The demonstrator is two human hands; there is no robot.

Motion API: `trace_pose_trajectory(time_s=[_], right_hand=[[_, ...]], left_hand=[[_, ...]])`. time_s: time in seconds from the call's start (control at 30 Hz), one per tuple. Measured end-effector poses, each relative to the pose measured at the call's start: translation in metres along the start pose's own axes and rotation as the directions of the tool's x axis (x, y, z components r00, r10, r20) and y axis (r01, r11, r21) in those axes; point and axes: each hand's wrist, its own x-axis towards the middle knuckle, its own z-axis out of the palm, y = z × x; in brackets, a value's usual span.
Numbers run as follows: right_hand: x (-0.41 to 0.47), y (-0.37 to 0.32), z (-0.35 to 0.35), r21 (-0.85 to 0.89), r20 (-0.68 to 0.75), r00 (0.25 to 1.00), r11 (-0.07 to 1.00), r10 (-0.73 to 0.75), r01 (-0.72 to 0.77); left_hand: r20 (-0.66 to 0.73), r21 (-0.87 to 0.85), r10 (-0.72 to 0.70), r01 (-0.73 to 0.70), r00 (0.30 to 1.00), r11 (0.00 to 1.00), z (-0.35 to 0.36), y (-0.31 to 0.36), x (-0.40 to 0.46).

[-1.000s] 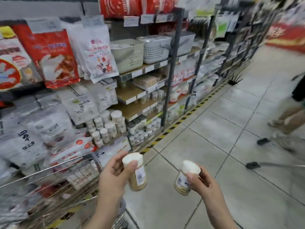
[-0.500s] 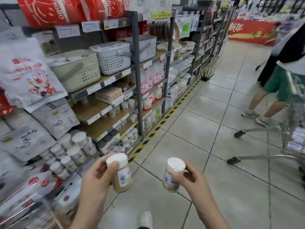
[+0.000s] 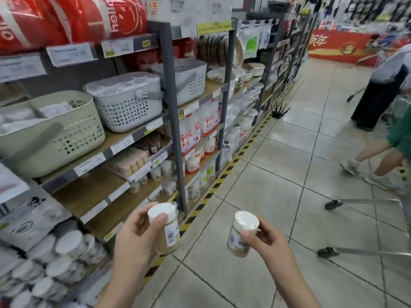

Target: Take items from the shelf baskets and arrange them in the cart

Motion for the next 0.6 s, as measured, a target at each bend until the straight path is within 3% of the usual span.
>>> trace_pose_trajectory(time_s=[0.17,0.33,0.6], right_hand=[[0.08,-0.008,-0.028,0.033,-0.04,0.999,0.999,0.021,-0.02],[0.186,-0.021,-0.046,0.037,0.014,1.0,0.999,0.019,-0.02],[0.334,-0.059,-0.07,0.005,0.291,0.955,0.999,-0.051,0.052]], left_hand=[[0.024,0.043,-0.026,0.025,0.999,0.999,0.055,0.0,0.062],[-0.076,0.028,-0.014,0.016,0.997,0.999,0.111,0.002,0.126],[-0.281,0.015,0.04,-0.037,0.959,0.999,0.198,0.008,0.215]])
